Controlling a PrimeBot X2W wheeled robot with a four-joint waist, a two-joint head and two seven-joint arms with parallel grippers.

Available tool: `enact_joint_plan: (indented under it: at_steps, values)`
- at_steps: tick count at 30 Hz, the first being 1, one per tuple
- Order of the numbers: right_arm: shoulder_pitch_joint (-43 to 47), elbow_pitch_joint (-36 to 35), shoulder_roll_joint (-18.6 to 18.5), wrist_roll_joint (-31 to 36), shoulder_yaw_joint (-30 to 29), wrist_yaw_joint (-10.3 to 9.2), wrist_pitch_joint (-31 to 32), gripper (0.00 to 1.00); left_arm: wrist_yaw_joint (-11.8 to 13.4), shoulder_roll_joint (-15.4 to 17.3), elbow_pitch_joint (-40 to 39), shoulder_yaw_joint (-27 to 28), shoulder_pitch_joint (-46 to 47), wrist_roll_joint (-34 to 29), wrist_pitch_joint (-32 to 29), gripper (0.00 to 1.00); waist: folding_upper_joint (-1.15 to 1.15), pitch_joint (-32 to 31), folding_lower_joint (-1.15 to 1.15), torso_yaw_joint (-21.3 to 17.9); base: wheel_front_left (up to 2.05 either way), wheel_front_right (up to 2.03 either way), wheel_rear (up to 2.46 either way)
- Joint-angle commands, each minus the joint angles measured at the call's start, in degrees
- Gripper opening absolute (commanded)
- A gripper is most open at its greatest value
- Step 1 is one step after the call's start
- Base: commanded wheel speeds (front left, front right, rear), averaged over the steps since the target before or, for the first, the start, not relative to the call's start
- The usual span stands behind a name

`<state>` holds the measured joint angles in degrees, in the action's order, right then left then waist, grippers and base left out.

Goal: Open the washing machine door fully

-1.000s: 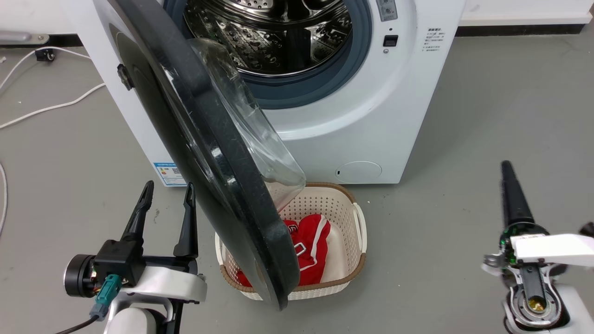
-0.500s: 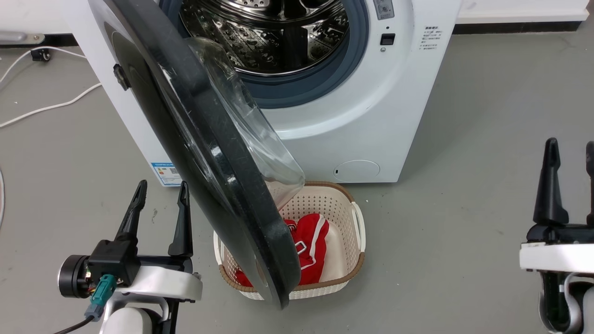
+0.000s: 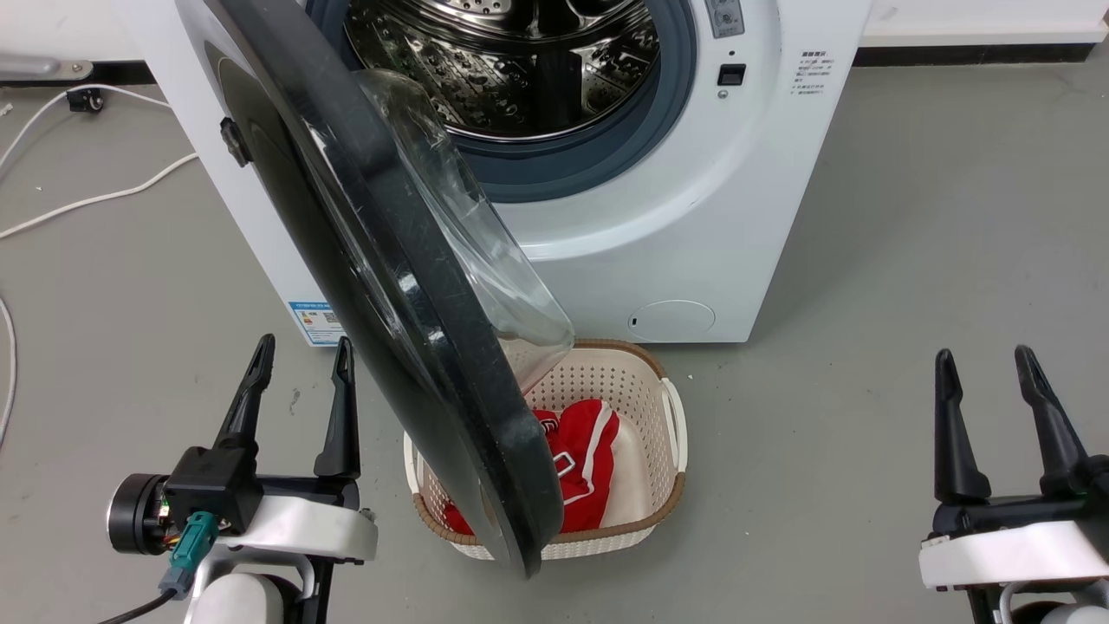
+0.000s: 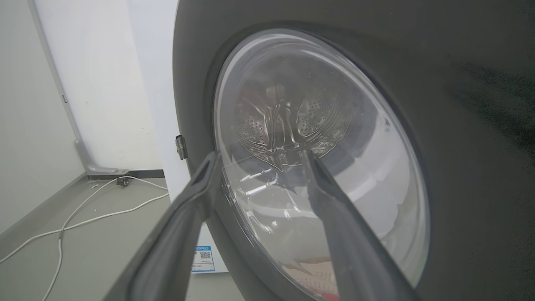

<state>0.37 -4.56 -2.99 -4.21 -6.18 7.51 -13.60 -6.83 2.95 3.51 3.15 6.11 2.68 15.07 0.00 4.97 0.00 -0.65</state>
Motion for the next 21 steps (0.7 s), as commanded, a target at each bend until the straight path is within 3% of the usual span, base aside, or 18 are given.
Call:
enact_joint_plan:
  at_steps: [1, 17, 18, 20, 21]
  values:
    - [0.71, 0.68, 0.19, -0.67, -0.38, -0.04, -0.19, 1.0, -0.15, 0.11, -0.14, 0.02, 0.25, -0.42, 0.14, 1.0, 0.0, -0.02, 0.0, 0.03, 0.0, 0.0, 0.0]
    - [-1.31, 3.6, 0.21, -1.02, -0.4, -0.04, -1.22, 1.0, -0.23, 0.12, 0.22, 0.07, 0.4, -0.47, 0.14, 1.0, 0.0, 0.05, 0.0, 0.04, 0.0, 0.0, 0.0]
    - [-1.4, 3.6, 0.21, -1.08, -0.37, -0.03, -1.27, 1.0, -0.25, 0.14, 0.13, 0.06, 0.46, -0.35, 0.14, 0.96, 0.0, 0.09, 0.0, 0.03, 0.0, 0.0, 0.0]
    - [-1.54, 3.67, 0.21, -1.19, -0.29, -0.04, -1.33, 1.0, -0.28, 0.15, -0.1, 0.0, 0.48, -0.05, 0.14, 0.0, 0.0, 0.12, 0.0, -0.01, 0.0, 0.0, 0.0]
    - [-1.55, 3.7, 0.21, -1.24, -0.27, -0.03, -1.37, 1.0, -0.3, 0.15, -0.15, -0.02, 0.43, -0.04, 0.14, 0.0, 0.0, 0.14, 0.0, -0.02, 0.0, 0.0, 0.0]
